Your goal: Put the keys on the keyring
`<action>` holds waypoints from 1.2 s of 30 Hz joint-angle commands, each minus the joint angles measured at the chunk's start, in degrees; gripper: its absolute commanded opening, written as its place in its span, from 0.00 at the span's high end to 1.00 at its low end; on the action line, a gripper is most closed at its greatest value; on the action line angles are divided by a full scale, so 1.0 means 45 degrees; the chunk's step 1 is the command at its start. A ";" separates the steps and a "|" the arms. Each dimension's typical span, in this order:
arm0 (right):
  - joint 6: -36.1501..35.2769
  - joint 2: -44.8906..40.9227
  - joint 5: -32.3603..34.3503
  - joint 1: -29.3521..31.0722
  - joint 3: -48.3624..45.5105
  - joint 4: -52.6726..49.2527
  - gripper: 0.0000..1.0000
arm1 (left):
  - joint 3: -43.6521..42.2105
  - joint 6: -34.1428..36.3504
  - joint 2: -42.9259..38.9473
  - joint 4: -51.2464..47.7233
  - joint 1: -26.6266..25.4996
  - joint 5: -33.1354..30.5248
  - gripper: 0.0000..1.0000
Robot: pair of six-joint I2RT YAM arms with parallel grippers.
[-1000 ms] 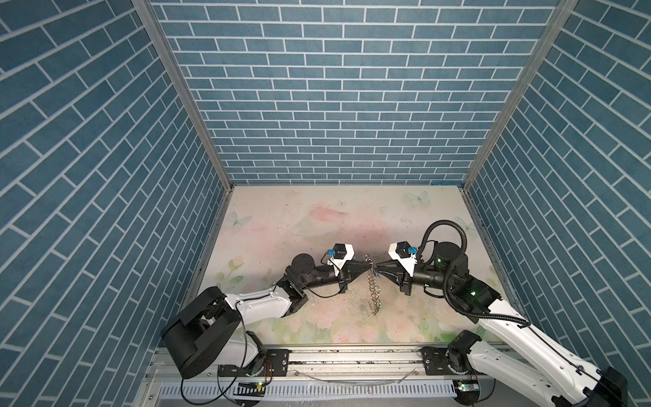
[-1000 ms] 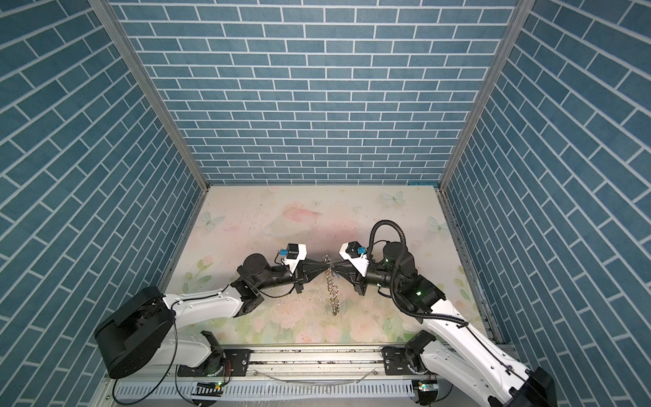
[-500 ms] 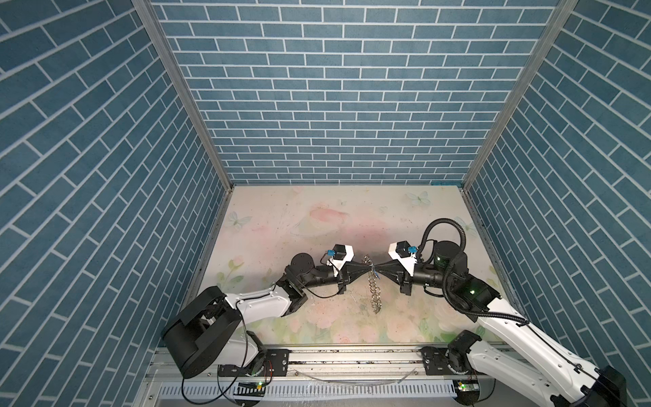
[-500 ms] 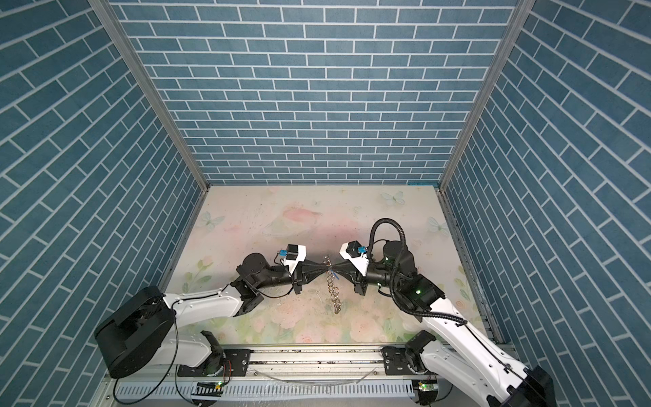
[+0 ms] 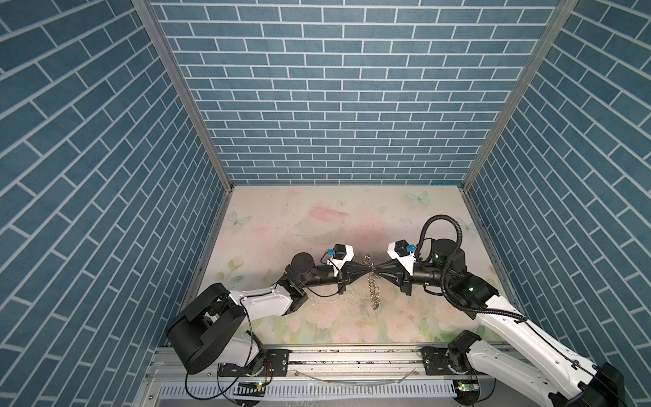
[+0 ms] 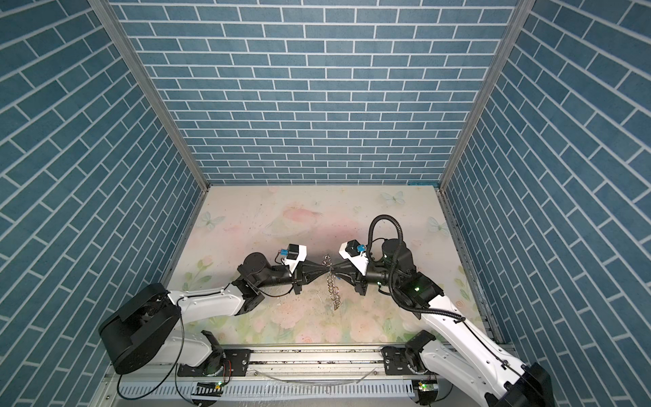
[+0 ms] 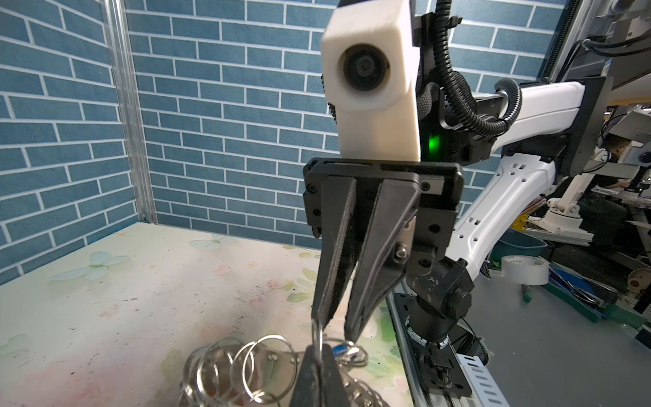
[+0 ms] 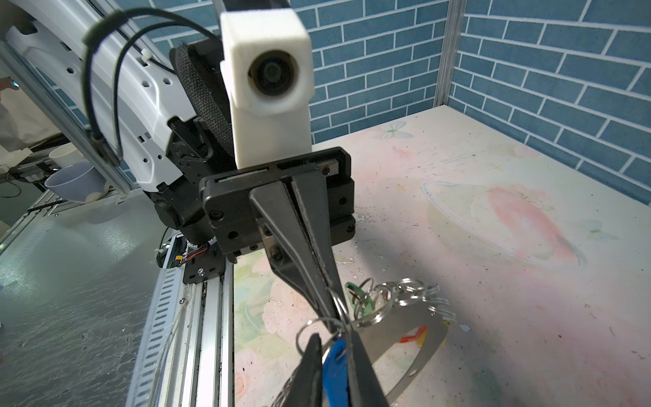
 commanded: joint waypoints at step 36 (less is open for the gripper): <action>-0.0455 0.0110 -0.0580 0.0212 0.0615 -0.0737 1.00 | 0.0162 0.0900 -0.0534 -0.0136 -0.0172 0.0636 1.00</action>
